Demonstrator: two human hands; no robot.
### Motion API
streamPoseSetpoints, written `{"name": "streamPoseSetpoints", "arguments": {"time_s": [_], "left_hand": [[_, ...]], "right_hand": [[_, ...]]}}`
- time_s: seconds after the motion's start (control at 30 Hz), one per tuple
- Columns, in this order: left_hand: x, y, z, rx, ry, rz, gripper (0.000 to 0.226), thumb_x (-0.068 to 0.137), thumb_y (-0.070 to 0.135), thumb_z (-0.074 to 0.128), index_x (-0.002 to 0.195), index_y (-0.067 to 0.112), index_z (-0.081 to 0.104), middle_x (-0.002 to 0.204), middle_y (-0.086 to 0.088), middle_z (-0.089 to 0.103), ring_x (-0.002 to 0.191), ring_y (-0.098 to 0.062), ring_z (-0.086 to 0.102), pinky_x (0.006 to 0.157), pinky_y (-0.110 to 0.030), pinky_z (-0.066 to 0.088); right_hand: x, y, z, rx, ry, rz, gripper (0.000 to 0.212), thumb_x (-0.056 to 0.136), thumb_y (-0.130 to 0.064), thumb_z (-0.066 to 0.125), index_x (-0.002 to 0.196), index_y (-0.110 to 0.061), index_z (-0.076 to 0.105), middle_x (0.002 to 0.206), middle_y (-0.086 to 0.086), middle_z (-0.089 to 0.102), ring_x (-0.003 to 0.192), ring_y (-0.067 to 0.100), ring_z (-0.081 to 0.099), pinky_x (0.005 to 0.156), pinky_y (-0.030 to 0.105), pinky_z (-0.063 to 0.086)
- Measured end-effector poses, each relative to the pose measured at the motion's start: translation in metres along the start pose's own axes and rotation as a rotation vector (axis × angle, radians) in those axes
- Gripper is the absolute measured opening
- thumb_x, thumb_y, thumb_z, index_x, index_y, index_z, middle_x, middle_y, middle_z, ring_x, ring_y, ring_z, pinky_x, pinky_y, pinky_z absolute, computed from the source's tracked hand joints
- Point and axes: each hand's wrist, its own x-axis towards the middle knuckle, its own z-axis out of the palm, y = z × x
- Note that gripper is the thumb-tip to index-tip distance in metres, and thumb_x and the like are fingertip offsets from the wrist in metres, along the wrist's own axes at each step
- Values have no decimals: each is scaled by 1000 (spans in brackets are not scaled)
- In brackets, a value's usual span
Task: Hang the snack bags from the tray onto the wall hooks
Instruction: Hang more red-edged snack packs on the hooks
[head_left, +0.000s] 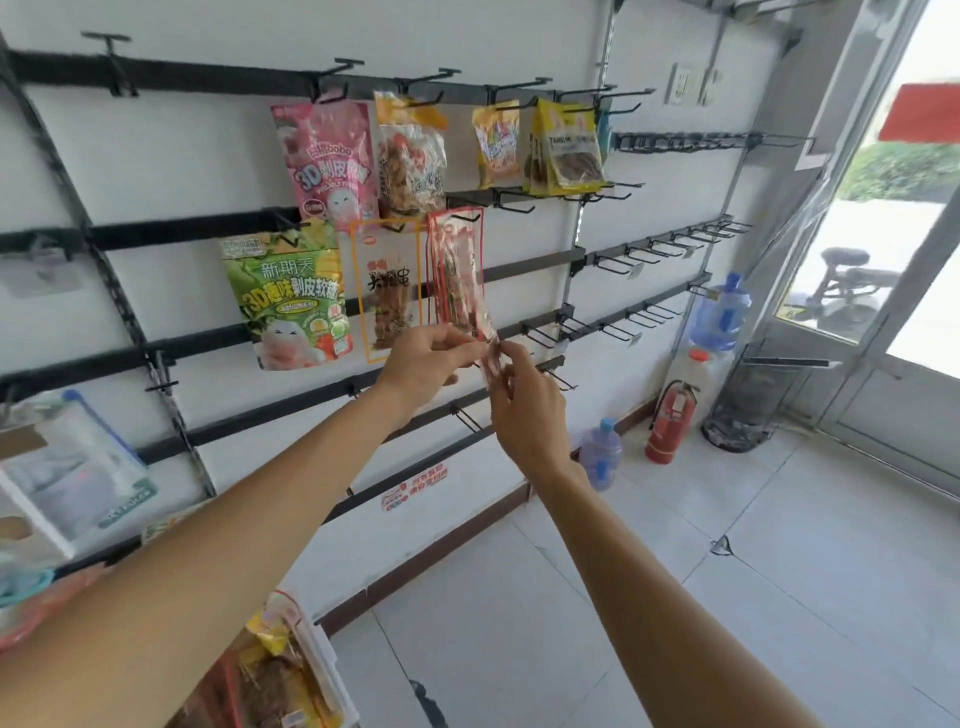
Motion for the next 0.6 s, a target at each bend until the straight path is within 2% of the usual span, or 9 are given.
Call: {"name": "streamPoseSetpoints", "arguments": {"time_s": [0.07,0.13,0.2,0.3,0.4,0.5,0.53,0.6], "left_hand": [[7,-3,-4,65,1,28,14,92,20,67,99,10,74,101,-3,73,96,-10,65,85,-27,50],[14,-11,-12,139,36,70,16,95,17,62,102,11,74,105,0,72,98,-6,62,89,-21,45],[26,-19,-25,177,56,70,17,95,18,60,109,14,70,113,2,69,107,-10,60,96,-25,44],[50,-29,-47,174,22,-12,35,95,25,63,128,19,56,129,0,58,119,-16,54,101,-34,44],[75,-32,-62,21,-55,-94,53,93,31,66,140,22,45,135,2,55,119,-21,58,101,-43,49],[98,-34,-64,-144,-133,-112,61,90,34,70,143,24,43,119,14,58,113,-16,61,99,-41,51],[105,-34,-62,-193,-150,-117,62,89,33,71,143,22,44,116,14,58,114,-15,60,98,-41,52],[120,-35,-55,-320,-126,-124,55,87,28,73,136,16,52,115,4,65,112,-18,61,90,-40,55]], "right_hand": [[7,4,6,79,-11,71,31,99,-17,52,129,-22,55,92,-4,72,78,20,66,65,32,46],[16,10,12,208,-23,190,34,94,-12,55,126,-22,56,98,0,73,84,20,68,76,37,55],[26,15,18,366,-86,280,36,92,-6,58,124,-23,56,98,-1,73,84,15,70,82,44,60],[42,20,20,673,-214,367,36,94,-1,59,122,-25,56,95,-1,76,85,13,74,77,40,62],[53,25,25,771,-247,330,36,96,-1,58,125,-22,56,103,6,76,95,19,74,74,37,60],[56,28,37,801,-291,293,38,95,3,58,123,-22,58,104,8,76,96,20,73,73,33,59],[56,30,41,822,-319,304,38,95,5,58,123,-21,58,102,7,76,93,20,73,72,32,58],[59,36,48,866,-391,341,40,95,6,56,127,-18,57,103,9,74,94,21,72,72,34,58]]}}
